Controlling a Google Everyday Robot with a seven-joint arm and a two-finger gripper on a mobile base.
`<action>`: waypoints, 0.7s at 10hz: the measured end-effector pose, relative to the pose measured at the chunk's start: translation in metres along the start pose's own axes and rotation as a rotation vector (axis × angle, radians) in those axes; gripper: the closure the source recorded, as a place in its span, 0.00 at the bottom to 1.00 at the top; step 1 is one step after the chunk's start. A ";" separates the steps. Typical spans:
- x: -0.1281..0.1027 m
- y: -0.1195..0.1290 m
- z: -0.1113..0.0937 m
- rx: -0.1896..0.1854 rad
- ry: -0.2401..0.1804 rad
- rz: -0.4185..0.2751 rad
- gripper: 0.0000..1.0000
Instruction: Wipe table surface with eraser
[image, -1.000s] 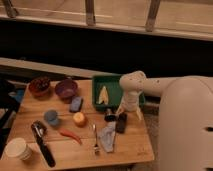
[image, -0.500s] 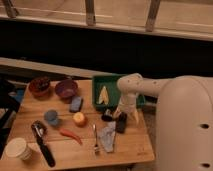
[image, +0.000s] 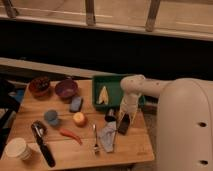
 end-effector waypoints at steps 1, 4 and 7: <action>0.001 0.002 0.000 -0.007 0.005 -0.002 0.77; 0.004 -0.002 0.003 -0.018 0.013 0.003 1.00; 0.005 -0.038 -0.018 -0.020 -0.023 0.051 1.00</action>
